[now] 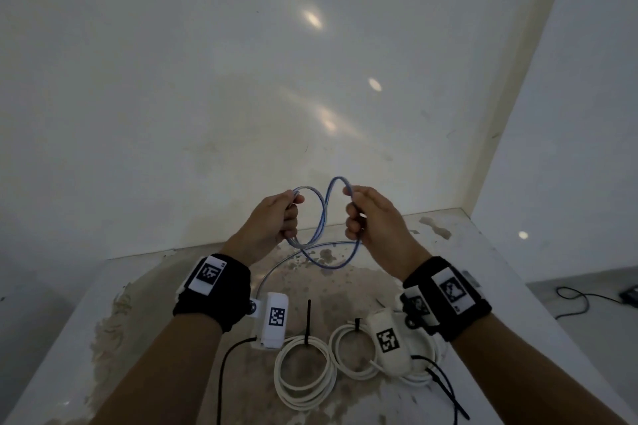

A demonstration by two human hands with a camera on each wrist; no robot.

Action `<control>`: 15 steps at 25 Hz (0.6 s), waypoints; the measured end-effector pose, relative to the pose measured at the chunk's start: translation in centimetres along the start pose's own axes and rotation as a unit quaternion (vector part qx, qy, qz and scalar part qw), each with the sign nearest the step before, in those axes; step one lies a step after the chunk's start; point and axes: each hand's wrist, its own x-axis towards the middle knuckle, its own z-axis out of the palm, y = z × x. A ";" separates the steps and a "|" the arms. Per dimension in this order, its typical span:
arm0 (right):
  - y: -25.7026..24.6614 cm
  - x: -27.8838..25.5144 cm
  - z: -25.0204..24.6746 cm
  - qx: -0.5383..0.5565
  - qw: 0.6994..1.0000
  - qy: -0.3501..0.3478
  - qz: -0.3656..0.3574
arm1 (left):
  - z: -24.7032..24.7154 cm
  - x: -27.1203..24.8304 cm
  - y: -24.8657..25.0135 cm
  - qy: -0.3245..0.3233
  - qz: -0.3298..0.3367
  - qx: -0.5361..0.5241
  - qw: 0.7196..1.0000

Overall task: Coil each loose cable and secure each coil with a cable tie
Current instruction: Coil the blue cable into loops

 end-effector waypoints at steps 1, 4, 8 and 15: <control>0.3 -0.6 0.8 -0.030 0.999 -0.027 -0.019 | 0.3 0.0 0.0 -0.002 -0.006 -0.025 1.000; 1.4 -1.8 2.2 -0.108 0.988 -0.089 -0.061 | 1.2 -0.3 0.4 0.007 -0.016 -0.075 0.997; 2.9 -1.9 2.9 -0.139 0.981 -0.102 -0.091 | 2.0 -0.8 0.8 -0.009 -0.034 -0.077 0.996; 5.2 -1.4 1.8 -0.208 0.966 -0.067 -0.139 | 2.0 -0.9 0.7 -0.092 -0.067 -0.145 0.983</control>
